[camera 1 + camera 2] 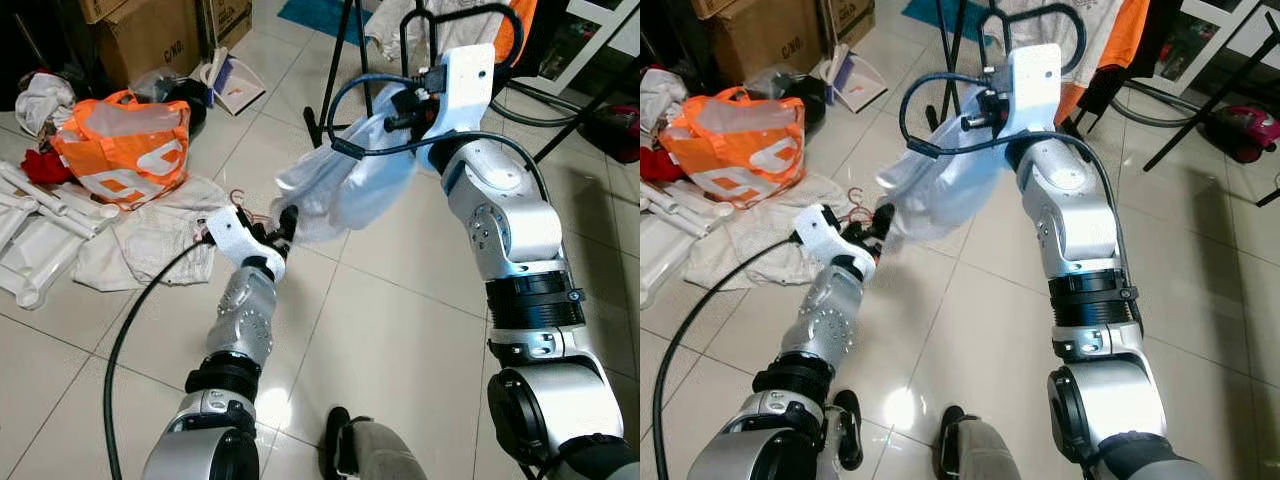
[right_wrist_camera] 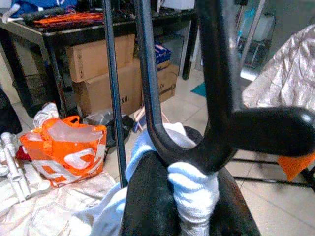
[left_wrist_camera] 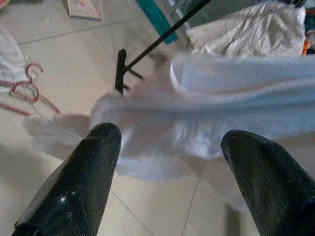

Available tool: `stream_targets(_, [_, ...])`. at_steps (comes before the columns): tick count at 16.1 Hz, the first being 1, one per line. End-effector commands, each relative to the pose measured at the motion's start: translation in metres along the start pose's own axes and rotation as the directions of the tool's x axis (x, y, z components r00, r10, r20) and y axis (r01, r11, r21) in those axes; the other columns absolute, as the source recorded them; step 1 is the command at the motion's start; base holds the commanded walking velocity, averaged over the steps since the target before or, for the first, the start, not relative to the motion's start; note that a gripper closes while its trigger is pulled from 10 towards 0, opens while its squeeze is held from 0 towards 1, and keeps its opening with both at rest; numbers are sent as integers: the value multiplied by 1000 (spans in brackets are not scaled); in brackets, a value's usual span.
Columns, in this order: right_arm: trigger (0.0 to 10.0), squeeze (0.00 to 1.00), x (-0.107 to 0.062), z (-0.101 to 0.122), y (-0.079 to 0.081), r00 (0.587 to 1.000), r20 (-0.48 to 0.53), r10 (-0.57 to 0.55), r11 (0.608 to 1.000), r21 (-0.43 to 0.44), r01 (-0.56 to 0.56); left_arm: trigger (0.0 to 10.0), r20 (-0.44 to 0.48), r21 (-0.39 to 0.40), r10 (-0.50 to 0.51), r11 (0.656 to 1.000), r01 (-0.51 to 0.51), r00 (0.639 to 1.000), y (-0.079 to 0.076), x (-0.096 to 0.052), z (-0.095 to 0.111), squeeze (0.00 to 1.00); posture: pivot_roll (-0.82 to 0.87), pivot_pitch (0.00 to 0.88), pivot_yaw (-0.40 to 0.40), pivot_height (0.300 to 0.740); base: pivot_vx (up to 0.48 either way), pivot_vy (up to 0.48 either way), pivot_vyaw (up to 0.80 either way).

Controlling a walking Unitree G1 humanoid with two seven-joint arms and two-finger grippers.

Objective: Hang hanger

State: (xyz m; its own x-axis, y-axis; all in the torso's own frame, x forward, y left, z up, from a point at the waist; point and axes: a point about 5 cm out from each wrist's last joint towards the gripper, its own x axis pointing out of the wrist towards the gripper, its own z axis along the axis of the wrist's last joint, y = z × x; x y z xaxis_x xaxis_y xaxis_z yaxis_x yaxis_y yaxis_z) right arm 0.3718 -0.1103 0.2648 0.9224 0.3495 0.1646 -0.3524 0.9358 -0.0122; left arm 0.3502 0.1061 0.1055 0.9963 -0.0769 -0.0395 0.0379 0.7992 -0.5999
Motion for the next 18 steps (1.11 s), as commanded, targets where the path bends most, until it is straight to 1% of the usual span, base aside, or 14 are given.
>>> stream_targets(1, [0, 0, -3, 6, -3, 1000, 23, -3, 1000, -9, 3, 10000, -1, -21, -52, 998, 52, 999, -23, 0, -5, 0, -155, 231, -172, 740, 0, 0, 0])
stream_targets(3, [0, 0, -4, 5, -3, 1000, 20, -1, 1000, -8, 1, 10000, 0, -20, -56, 998, 56, 998, -23, 0, -3, 0, -150, 228, -173, 740, 0, 0, 0])
stream_targets(4, [0, 0, -4, 5, -1, 1000, 20, 1, 1000, -4, -1, 10000, -10, -17, -42, 999, 42, 999, -20, 1, -5, 0, -150, 227, -174, 740, 0, 0, 0])
stream_targets(6, [0, 0, -4, 7, 2, 1000, 25, 11, 1000, 1, -11, 10000, -45, -41, -2, 999, 0, 999, -12, 4, -10, 0, -149, 224, -177, 740, 0, 0, 0])
stream_targets(9, [0, 0, -4, 9, 4, 999, 30, 18, 1000, 6, -18, 10000, -79, -58, 11, 998, -16, 997, -10, 6, -15, 0, -155, 224, -180, 740, 0, 0, 0])
stream_targets(10, [0, 0, -5, 11, 6, 999, 34, 24, 1000, 8, -24, 10000, -95, -72, 8, 997, -15, 995, -12, 8, -18, 0, -159, 225, -181, 740, 0, 0, 0])
stream_targets(15, [0, 0, -6, 18, 14, 998, 51, 43, 999, 22, -45, 10000, -119, -78, 1, 997, -11, 993, -18, 11, -24, 0, -163, 226, -182, 740, 0, 0, 0])
stream_targets(18, [0, 0, -6, 21, 15, 997, 53, 47, 999, 25, -48, 10000, -113, -88, -3, 996, -7, 994, -20, 13, -23, 0, -173, 231, -179, 740, 0, 0, 0])
